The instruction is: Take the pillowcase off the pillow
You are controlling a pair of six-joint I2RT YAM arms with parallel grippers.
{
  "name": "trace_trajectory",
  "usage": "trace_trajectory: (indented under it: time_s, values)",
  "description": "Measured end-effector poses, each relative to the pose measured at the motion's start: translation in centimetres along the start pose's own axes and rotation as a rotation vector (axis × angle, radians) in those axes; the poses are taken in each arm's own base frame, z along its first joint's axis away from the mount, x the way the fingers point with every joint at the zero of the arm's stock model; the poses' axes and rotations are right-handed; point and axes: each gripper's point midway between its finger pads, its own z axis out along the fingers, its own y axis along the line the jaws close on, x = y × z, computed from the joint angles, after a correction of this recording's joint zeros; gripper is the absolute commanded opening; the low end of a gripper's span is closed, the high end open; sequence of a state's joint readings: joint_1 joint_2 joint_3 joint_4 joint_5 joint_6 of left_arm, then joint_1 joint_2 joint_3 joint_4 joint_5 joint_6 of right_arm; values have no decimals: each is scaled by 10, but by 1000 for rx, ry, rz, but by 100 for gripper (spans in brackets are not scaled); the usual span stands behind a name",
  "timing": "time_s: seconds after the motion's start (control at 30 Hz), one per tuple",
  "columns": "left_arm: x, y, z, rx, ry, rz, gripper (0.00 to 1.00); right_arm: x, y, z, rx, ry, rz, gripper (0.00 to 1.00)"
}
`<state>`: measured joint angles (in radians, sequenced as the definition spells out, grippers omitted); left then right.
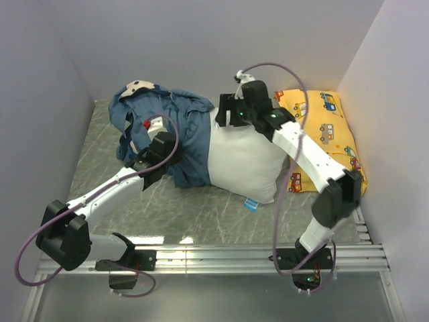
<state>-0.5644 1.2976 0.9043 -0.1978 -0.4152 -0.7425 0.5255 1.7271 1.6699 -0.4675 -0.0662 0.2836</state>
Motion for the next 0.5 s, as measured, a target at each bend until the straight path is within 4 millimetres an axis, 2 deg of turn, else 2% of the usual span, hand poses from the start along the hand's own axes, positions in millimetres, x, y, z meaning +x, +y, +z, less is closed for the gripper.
trace_trajectory:
  time_s: [0.17,0.27,0.33,0.4,0.5]
  values:
    - [-11,-3,-1,-8,-26,-10,0,-14,7,-88,23,-145,24,87]
    - [-18,-9,-2,3,-36,-16,0,4,14,-121,23,-204,16,90]
    - [-20,-13,-2,10,-37,-18,0,26,21,-125,21,-190,-5,91]
    - [-21,-14,-2,14,-33,-19,0,53,28,-115,25,-152,-28,91]
    - [-20,-14,-3,13,-26,-16,0,97,18,-79,94,-46,-51,91]
